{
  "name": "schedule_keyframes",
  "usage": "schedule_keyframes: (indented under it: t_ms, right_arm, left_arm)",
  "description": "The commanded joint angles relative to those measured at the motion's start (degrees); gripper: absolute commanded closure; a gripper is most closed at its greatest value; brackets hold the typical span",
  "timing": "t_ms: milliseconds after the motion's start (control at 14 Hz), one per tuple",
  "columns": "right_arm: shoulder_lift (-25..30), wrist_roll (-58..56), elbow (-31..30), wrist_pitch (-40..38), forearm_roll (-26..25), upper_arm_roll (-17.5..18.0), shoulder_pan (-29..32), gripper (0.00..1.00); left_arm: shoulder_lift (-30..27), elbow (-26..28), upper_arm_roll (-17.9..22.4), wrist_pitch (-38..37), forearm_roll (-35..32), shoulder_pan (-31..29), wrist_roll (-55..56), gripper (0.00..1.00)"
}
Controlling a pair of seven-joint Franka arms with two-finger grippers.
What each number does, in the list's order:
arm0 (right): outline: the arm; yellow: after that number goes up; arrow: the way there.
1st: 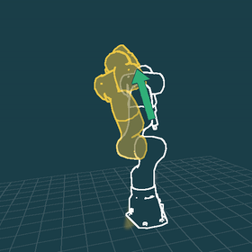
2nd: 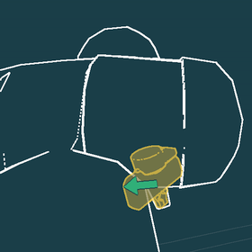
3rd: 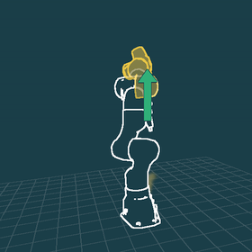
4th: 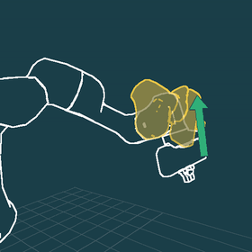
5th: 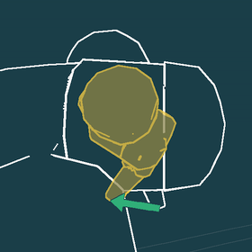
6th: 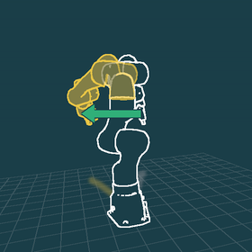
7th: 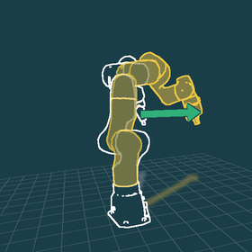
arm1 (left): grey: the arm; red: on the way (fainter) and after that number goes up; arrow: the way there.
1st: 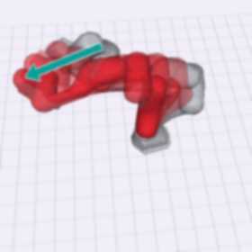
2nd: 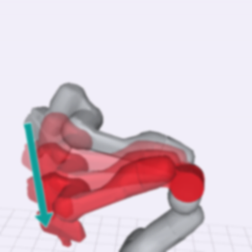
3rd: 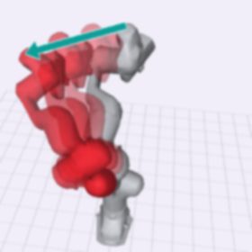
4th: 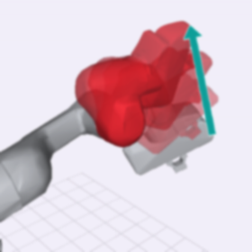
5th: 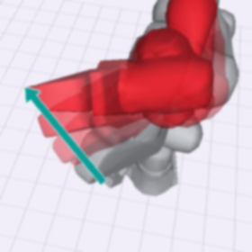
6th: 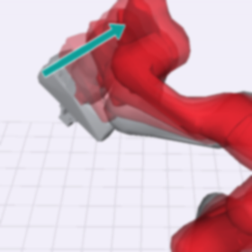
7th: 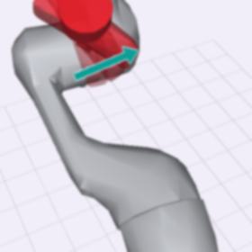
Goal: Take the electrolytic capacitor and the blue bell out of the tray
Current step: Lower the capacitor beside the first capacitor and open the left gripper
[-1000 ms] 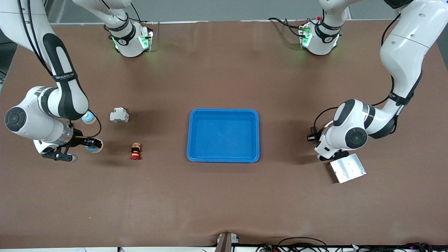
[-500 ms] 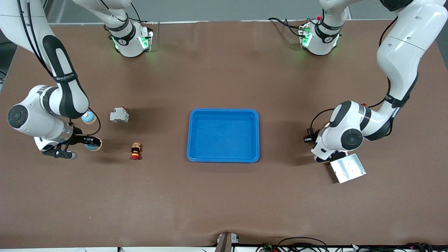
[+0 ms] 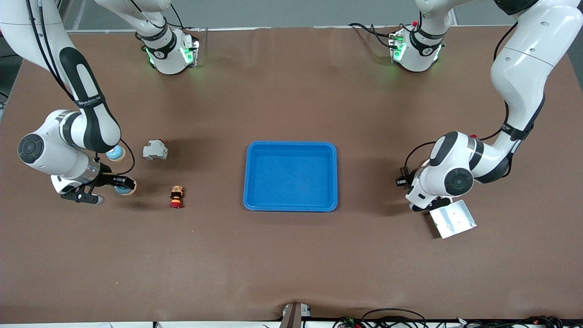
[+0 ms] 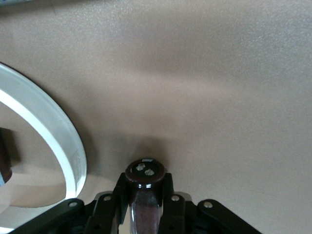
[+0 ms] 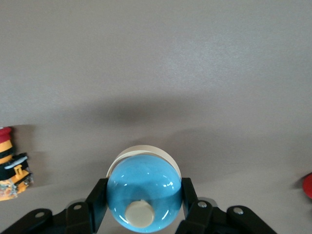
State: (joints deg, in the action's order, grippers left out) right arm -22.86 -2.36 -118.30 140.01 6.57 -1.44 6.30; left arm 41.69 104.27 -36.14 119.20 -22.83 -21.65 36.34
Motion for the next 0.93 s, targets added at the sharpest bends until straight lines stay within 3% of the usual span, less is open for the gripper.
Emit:
schedule_keyframes:
  t_ms: [0,71,214,286,357,857]
  right_arm:
    - [0.37,-0.81,-1.06,2.01,1.25,0.91,0.73,1.00]
    - [0.02,-0.98,-1.06,2.80,1.25,0.91,0.73,1.00]
    - [-1.21,-1.86,-0.97,4.21,1.25,0.91,0.73,1.00]
    - [-1.83,-1.86,-0.97,4.91,1.17,0.91,0.73,1.00]
    - [-2.53,-1.95,-0.89,5.01,1.17,0.82,0.64,1.00]
    - [-4.64,-2.13,-0.45,6.32,1.17,0.82,0.20,1.00]
  left_arm:
    - [1.03,-0.91,1.16,-0.02,-2.39,0.64,1.28,0.62]
    - [1.03,-0.91,1.16,-0.02,-2.39,0.64,1.19,0.43]
    - [0.94,-0.91,1.16,-0.02,-2.39,0.73,1.19,0.22]
    - [0.76,-0.91,1.16,-0.11,-2.39,0.73,1.19,0.05]
    - [0.50,-1.00,1.07,-0.54,-2.39,0.73,1.19,0.00]
    - [-6.87,-1.44,-0.15,-6.77,-0.82,0.03,0.93,0.00]
